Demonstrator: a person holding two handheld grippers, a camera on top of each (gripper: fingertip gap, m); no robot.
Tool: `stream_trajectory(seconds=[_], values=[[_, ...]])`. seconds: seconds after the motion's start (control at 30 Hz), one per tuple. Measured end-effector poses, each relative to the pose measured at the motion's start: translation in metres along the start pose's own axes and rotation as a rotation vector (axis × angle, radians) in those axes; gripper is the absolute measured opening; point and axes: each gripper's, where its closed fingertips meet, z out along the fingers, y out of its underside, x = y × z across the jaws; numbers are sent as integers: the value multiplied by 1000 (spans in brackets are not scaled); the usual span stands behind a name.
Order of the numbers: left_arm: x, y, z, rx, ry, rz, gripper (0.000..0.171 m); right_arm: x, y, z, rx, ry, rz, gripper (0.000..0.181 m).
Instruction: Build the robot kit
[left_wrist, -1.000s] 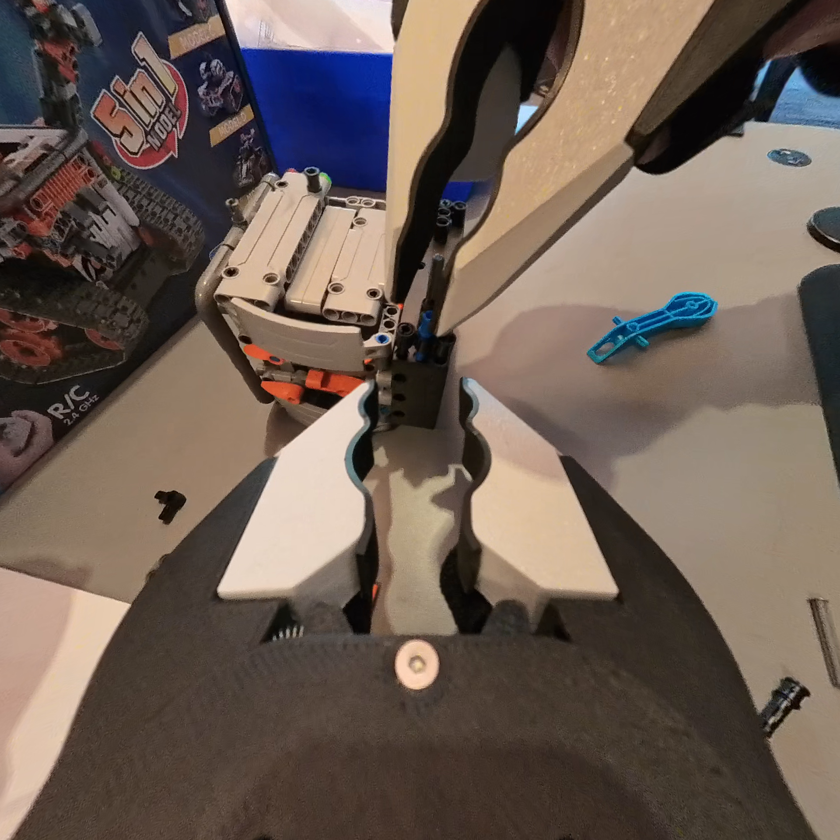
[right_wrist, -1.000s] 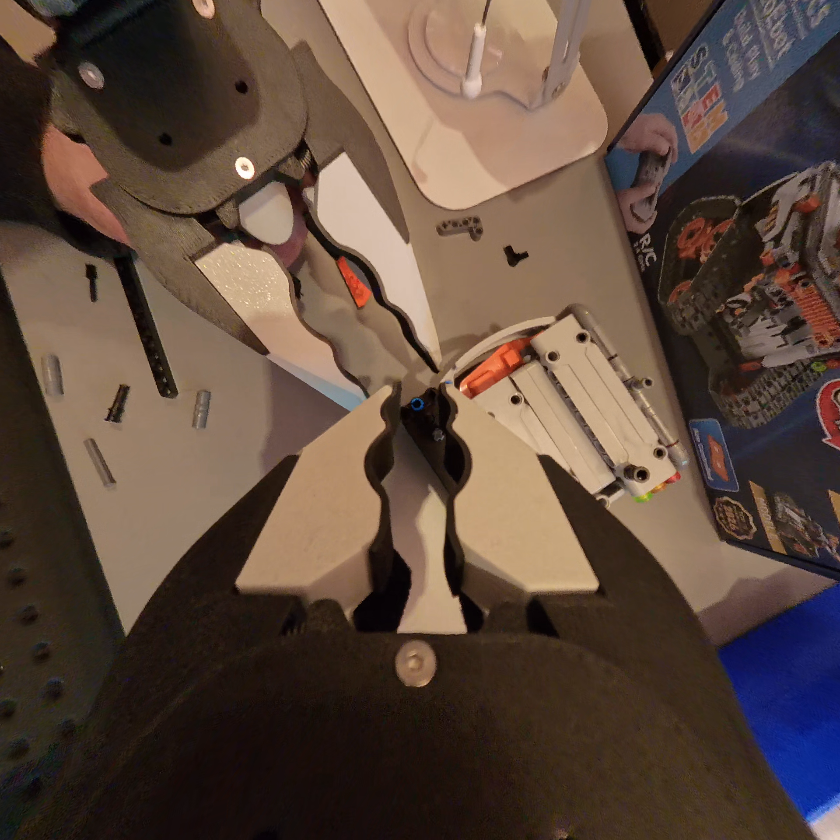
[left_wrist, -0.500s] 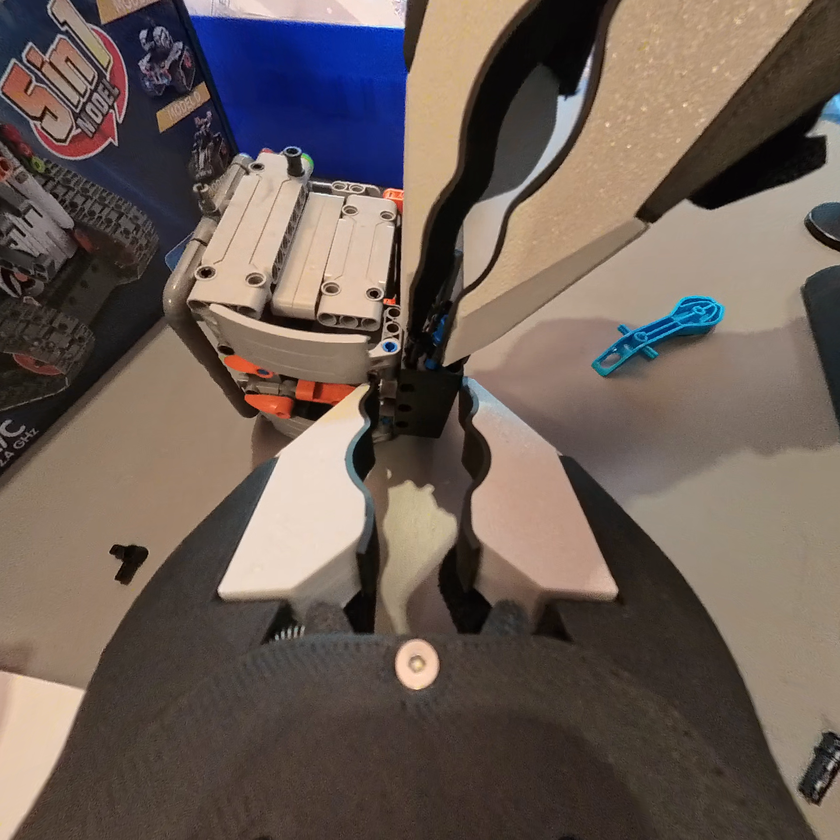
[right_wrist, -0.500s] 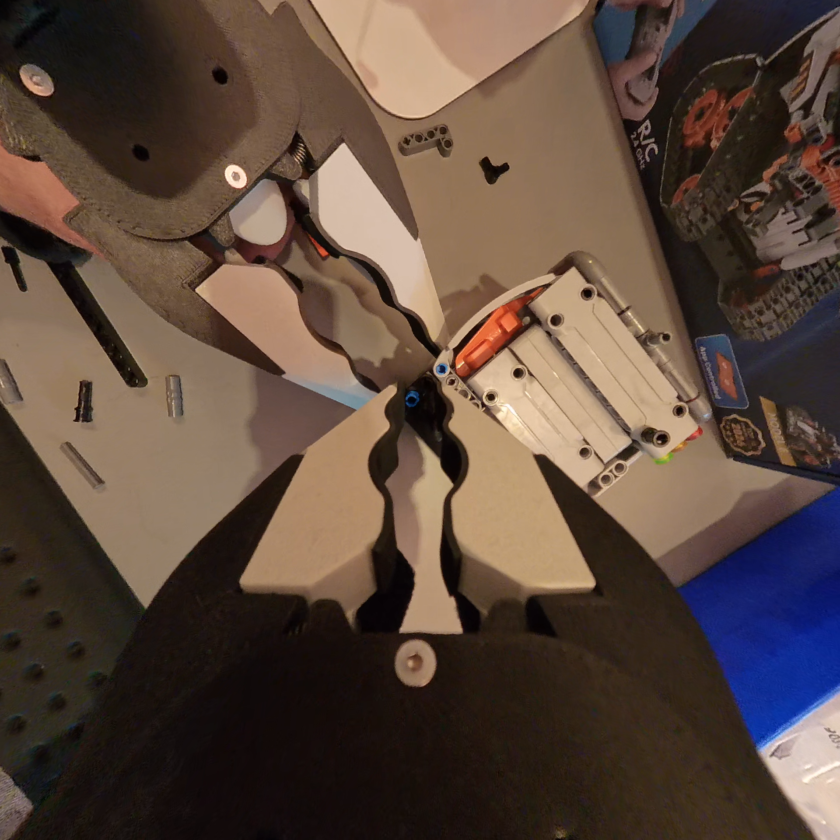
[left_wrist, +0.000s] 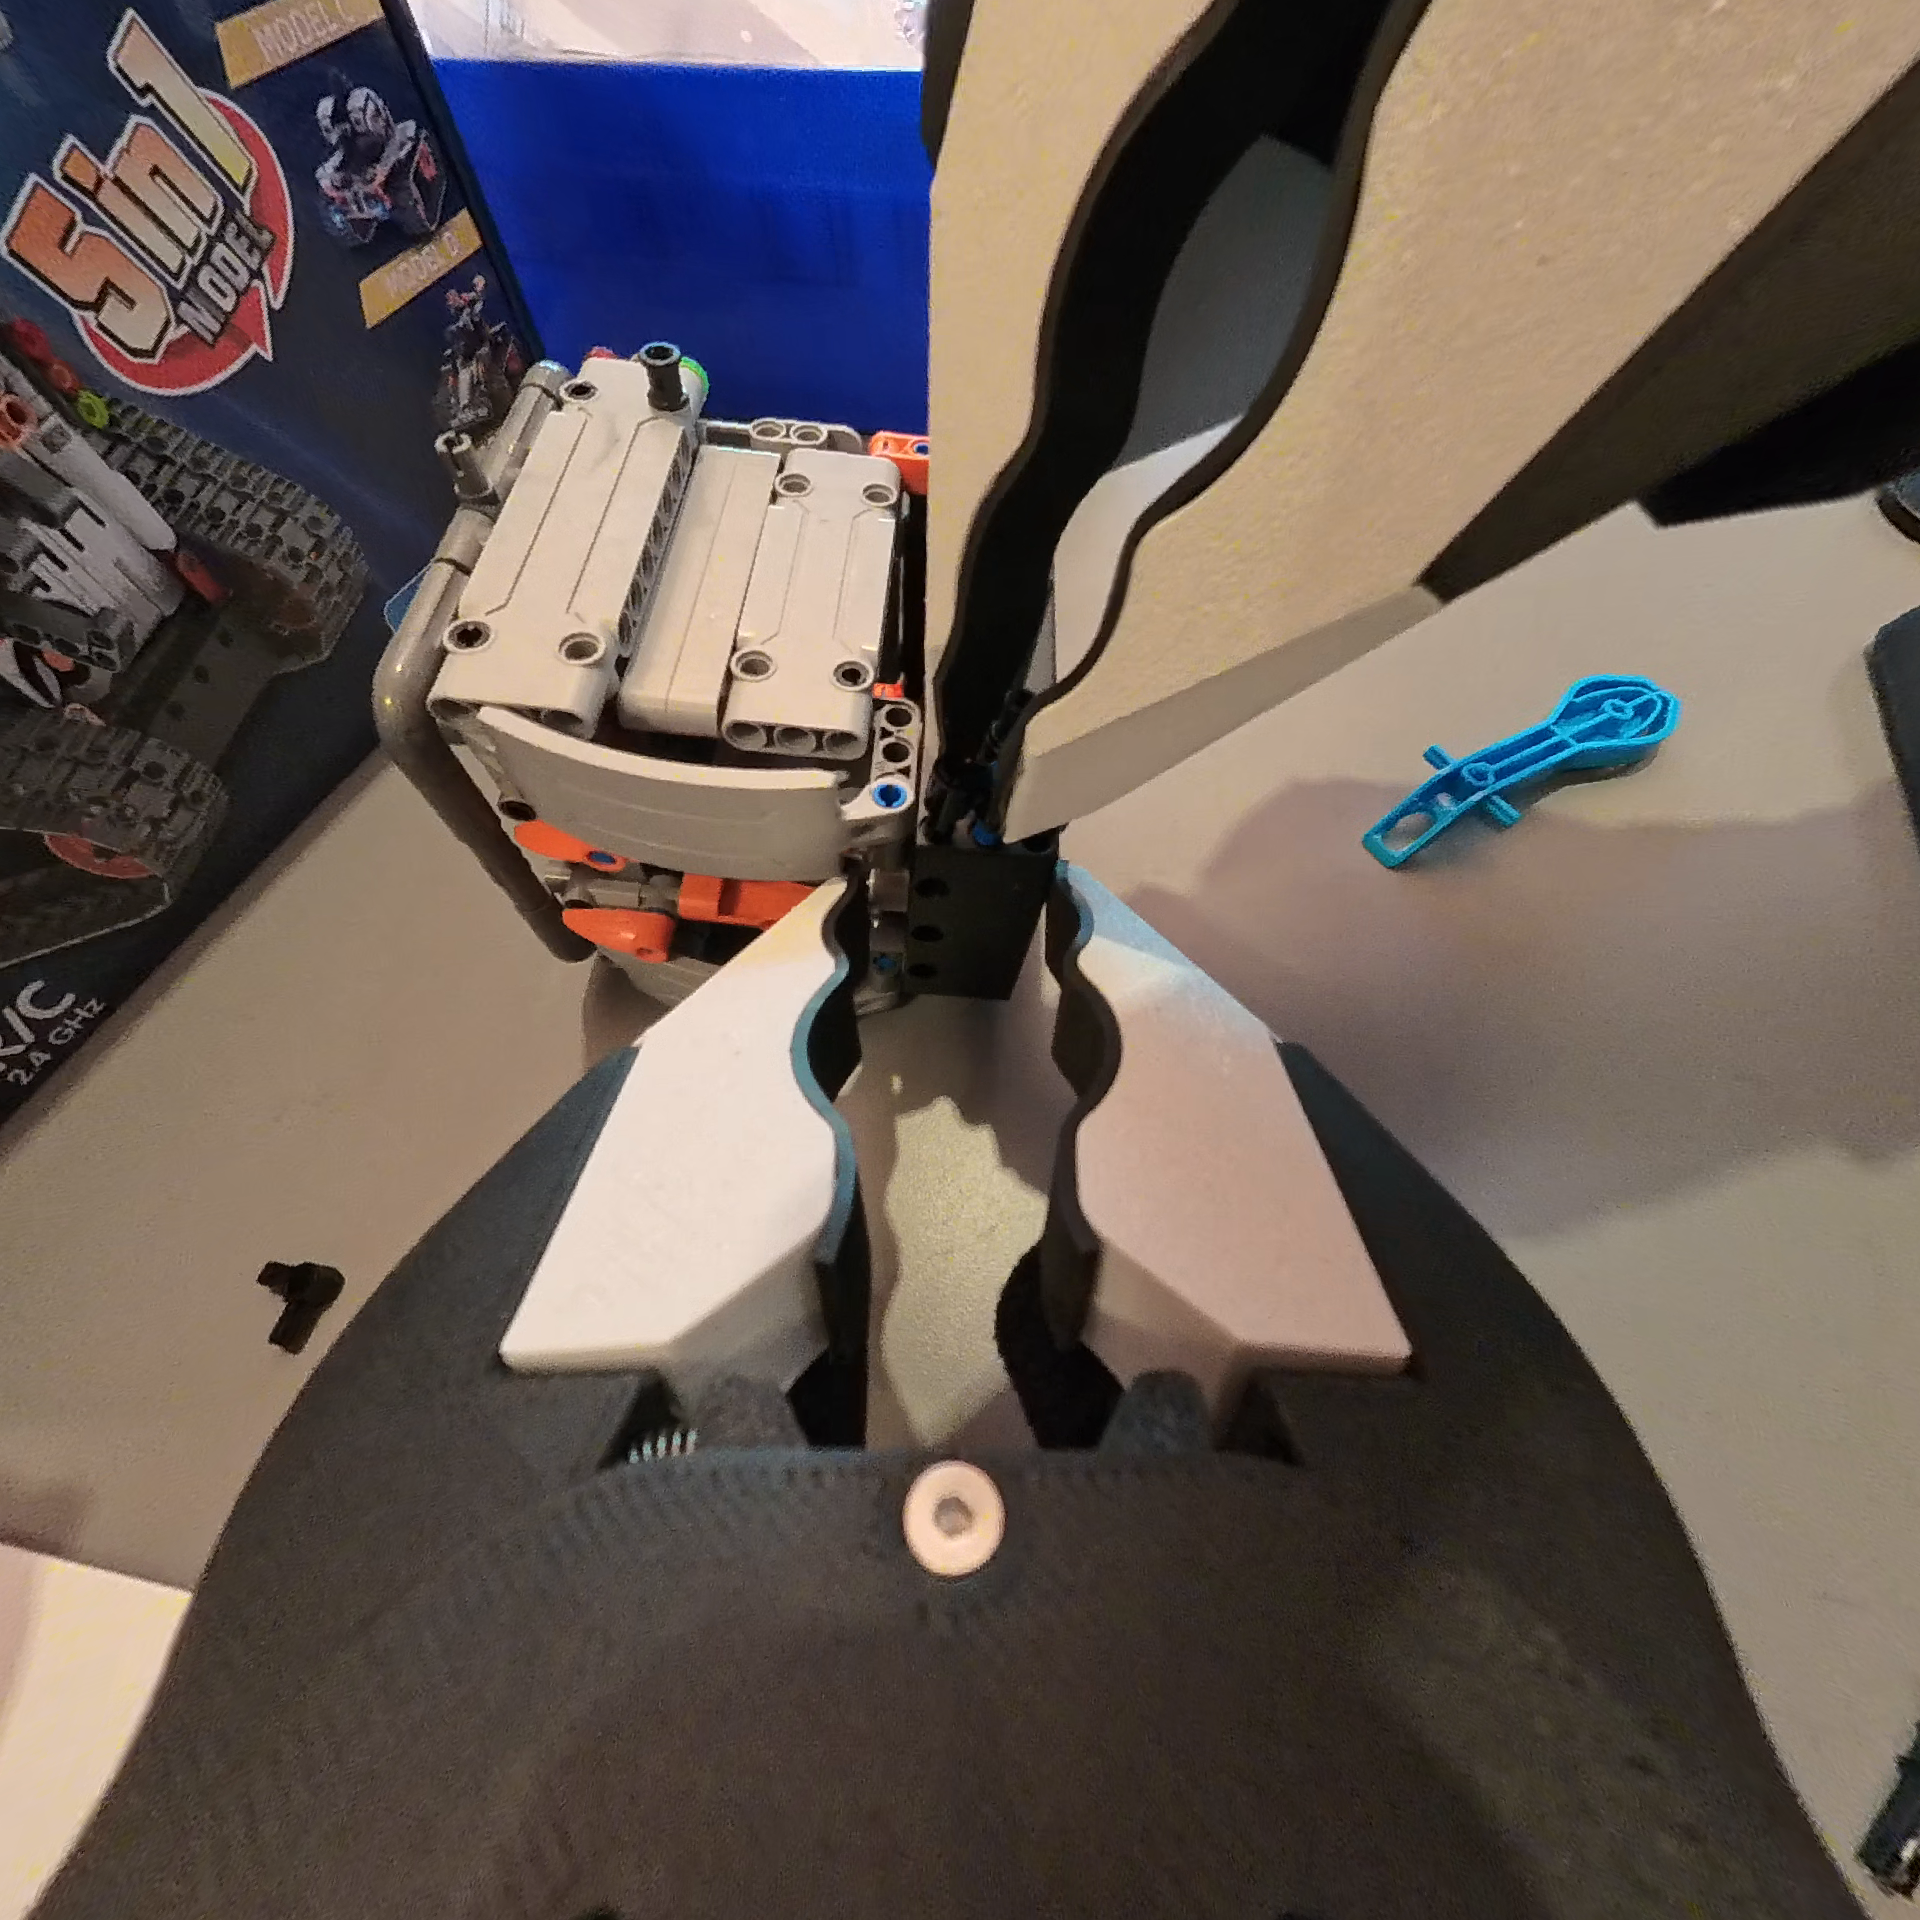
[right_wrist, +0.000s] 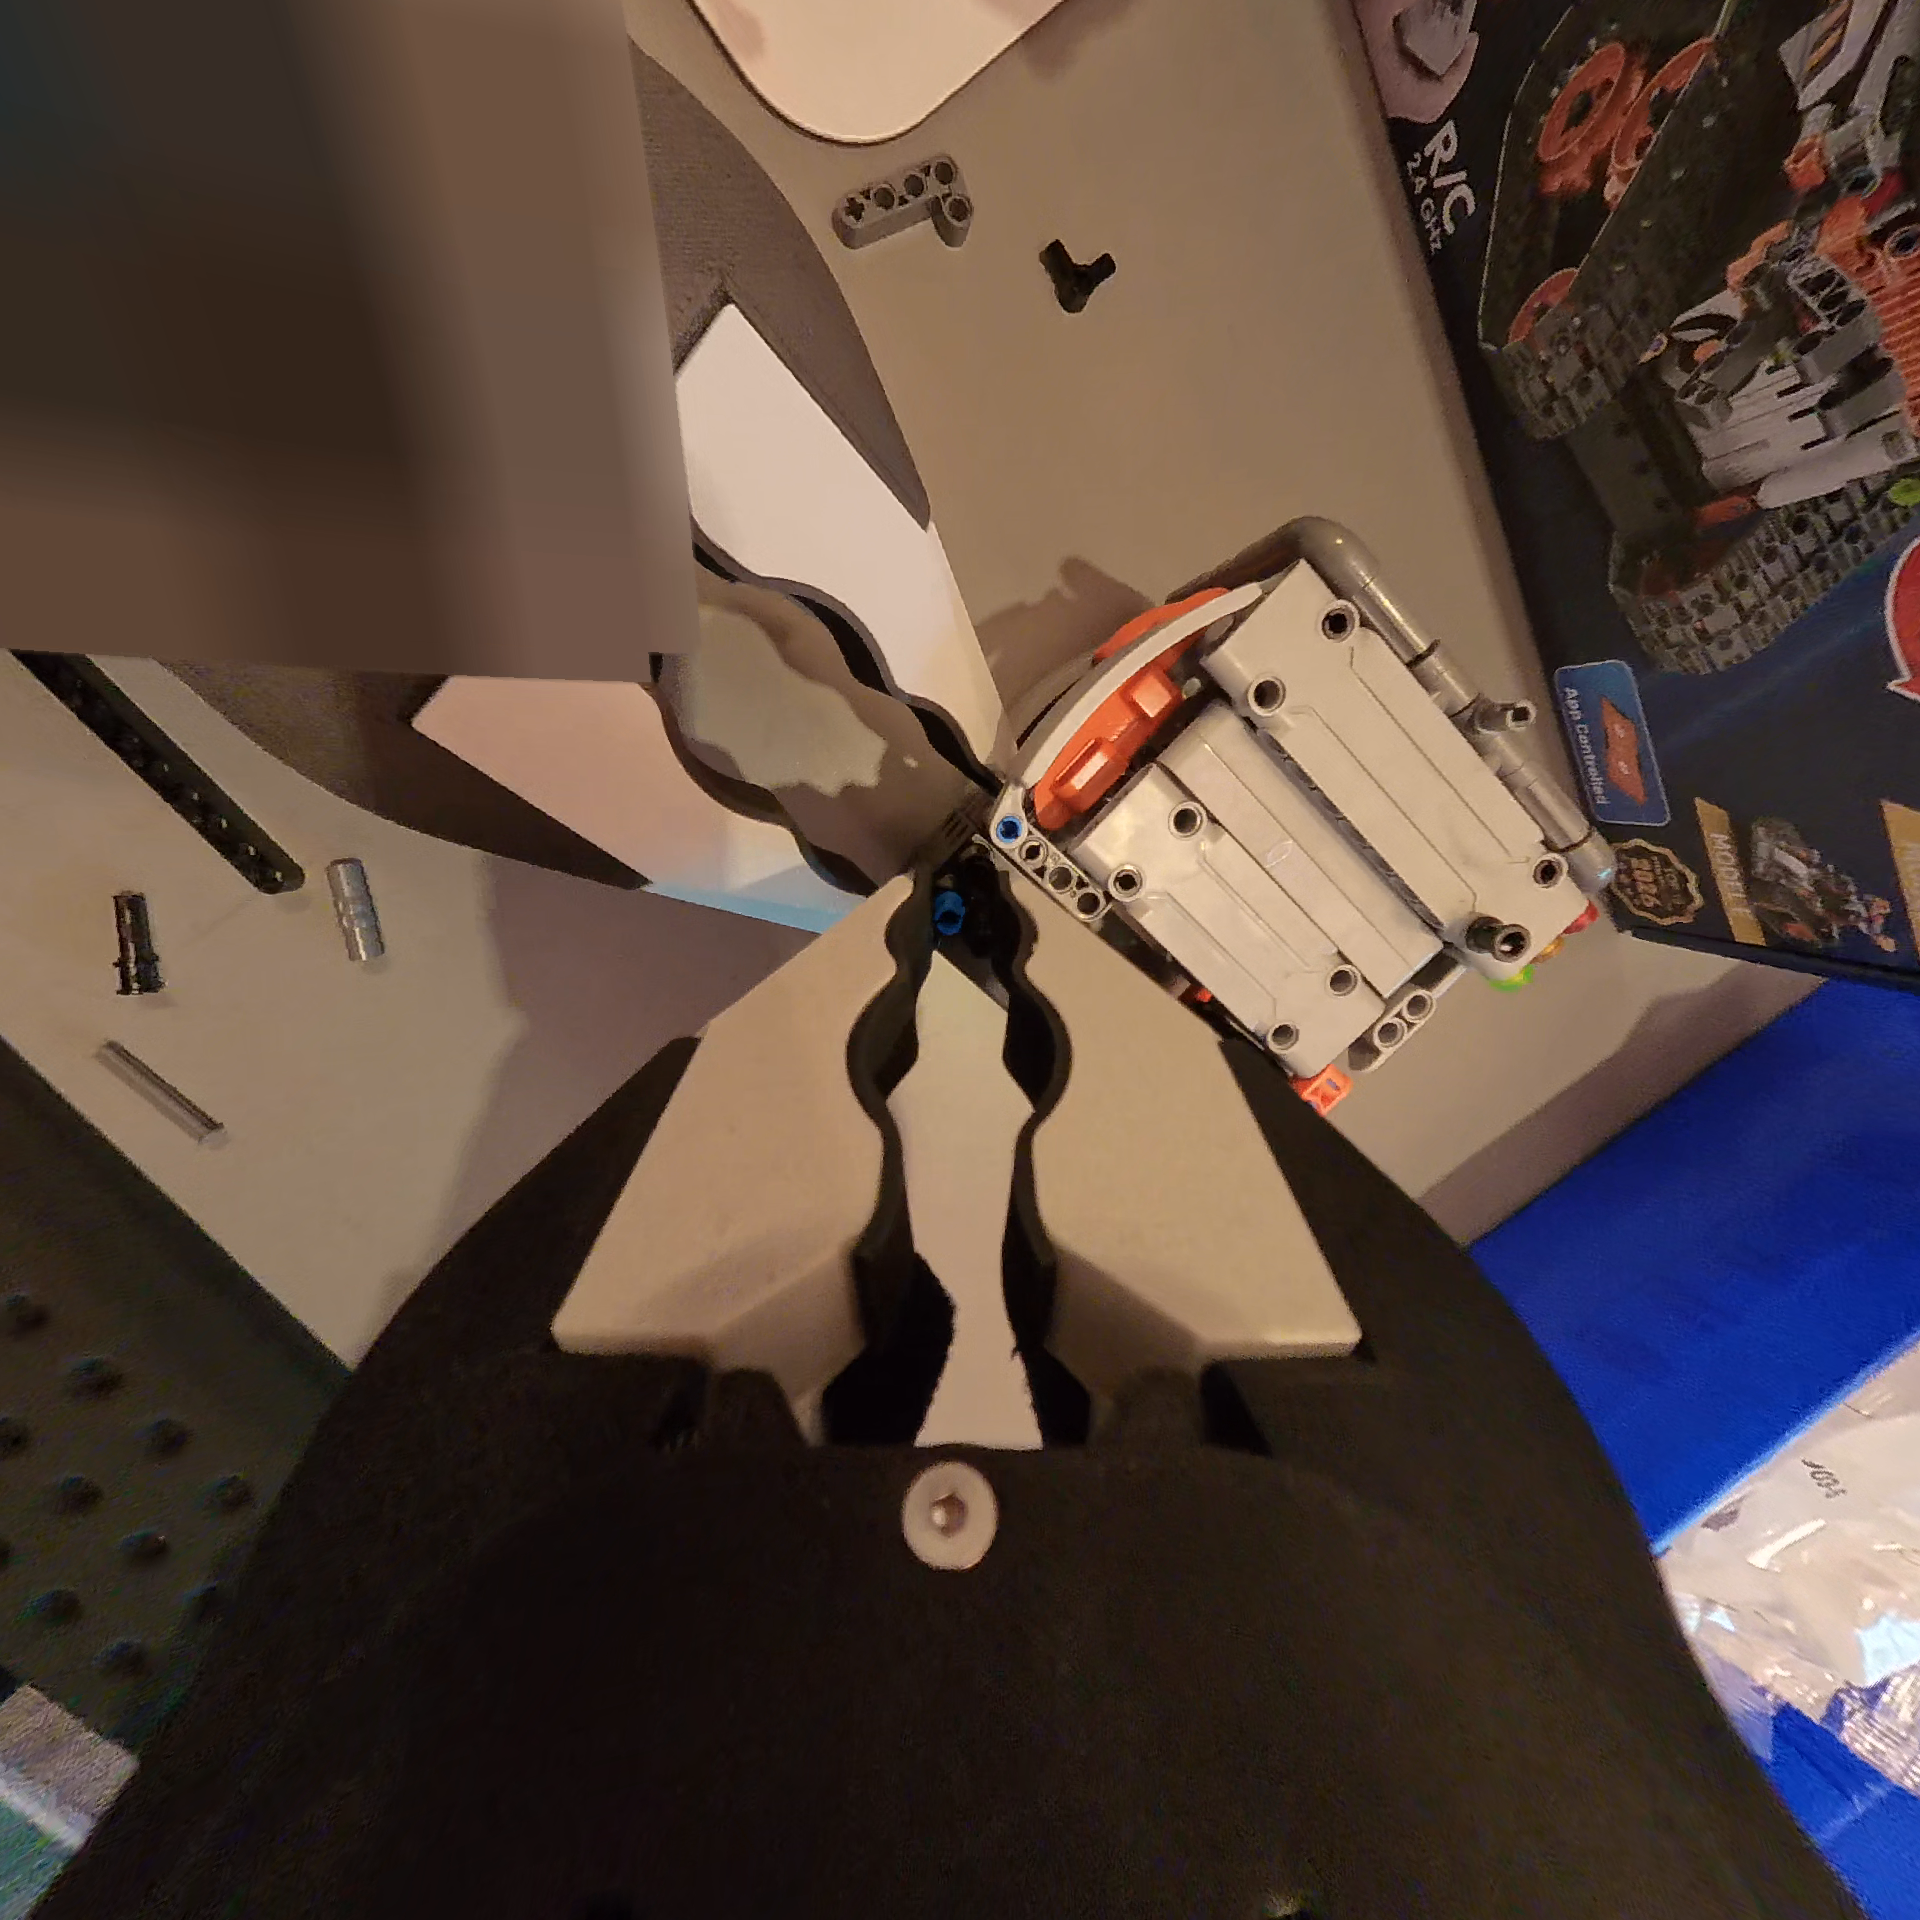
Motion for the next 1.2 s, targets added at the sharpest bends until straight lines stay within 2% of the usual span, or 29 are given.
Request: stream_trajectory(seconds=[0.67, 0.87, 1.0, 1.2], values=[[-3, -2, 4, -7, -10, 21, 31, 4, 4, 1, -150, -227, 50, 8], [1, -4, 6, 23, 62, -26, 33, 6, 8, -1, -105, -247, 29, 8], [-2, 2, 15, -18, 112, -90, 47, 8, 15, -4, -73, -277, 43, 8], [4, -1, 24, -25, 116, -73, 45, 11, 18, -6, -40, -241, 54, 8]])
